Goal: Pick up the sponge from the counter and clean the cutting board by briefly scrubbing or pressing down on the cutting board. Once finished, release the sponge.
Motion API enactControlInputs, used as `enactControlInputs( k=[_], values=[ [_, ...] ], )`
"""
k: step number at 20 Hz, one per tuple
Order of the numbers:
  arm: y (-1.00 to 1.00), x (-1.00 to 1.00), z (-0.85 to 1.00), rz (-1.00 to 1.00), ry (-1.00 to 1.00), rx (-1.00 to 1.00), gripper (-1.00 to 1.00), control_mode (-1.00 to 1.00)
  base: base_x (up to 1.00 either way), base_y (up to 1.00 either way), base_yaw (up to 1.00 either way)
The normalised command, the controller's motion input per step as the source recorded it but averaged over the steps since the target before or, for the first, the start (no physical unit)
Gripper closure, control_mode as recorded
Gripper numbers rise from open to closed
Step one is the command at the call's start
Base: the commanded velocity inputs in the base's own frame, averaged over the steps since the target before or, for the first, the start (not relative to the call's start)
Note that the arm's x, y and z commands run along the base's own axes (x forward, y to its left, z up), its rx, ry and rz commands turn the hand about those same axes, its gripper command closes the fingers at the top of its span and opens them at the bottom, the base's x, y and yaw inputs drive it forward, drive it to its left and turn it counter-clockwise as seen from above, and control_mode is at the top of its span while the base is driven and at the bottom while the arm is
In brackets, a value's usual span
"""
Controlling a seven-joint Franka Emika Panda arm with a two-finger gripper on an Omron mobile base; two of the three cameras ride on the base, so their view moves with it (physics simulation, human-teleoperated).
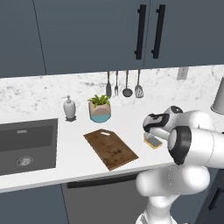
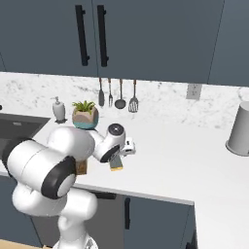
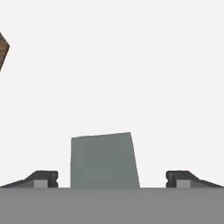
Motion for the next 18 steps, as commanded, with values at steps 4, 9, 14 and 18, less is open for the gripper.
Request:
enactControlInputs(
  k=[4, 9, 14, 18],
  values=[
    [0.18, -0.38, 1.0, 0.0, 0.0, 0.01, -1.0, -1.0, 0.0, 0.0, 0.0],
    [0.08, -0.77, 1.0, 0.0, 0.0, 0.04, -1.0, -1.0, 0.0, 0.0, 0.0],
    [0.13, -0.86, 0.72, -0.07, -0.02, 0.05, -1.0, -1.0, 0.0, 0.0, 0.0],
    [0.19, -0.88, 0.58, -0.16, -0.09, 0.0, -1.0, -1.0, 0.0, 0.0, 0.0]
  ],
)
